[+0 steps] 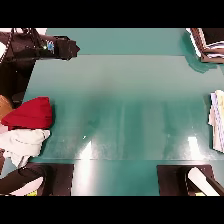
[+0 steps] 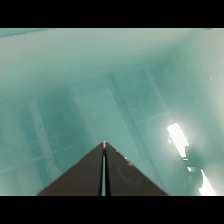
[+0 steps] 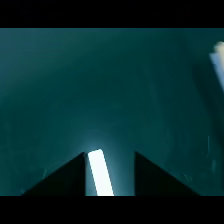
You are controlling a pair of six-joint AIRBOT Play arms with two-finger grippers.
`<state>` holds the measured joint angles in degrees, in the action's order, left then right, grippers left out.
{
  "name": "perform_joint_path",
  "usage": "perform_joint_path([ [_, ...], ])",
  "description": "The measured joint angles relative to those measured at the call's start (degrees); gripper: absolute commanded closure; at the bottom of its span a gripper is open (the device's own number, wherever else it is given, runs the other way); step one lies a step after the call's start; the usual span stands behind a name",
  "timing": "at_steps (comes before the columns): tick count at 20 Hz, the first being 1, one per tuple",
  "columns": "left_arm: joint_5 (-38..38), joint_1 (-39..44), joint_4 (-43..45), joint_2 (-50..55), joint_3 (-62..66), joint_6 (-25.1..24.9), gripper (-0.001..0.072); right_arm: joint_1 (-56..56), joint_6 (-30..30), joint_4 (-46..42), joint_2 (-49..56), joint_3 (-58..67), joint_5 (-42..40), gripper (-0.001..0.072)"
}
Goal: Fold the shirts.
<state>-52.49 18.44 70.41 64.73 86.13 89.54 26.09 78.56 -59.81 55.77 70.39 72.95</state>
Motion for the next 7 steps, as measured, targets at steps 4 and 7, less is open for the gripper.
perform_joint_path([
  [4, 0.33, 0.0, -0.09, 0.0, 0.0, 0.0, 0.0683, -14.84, -1.07, 0.76, -0.11, 0.0, -3.67, 0.0693],
  [7, 0.48, 0.0, -0.09, 0.0, 0.0, 0.02, 0.0683, -20.48, -1.66, 0.98, -0.11, 0.0, -5.16, 0.0693],
])
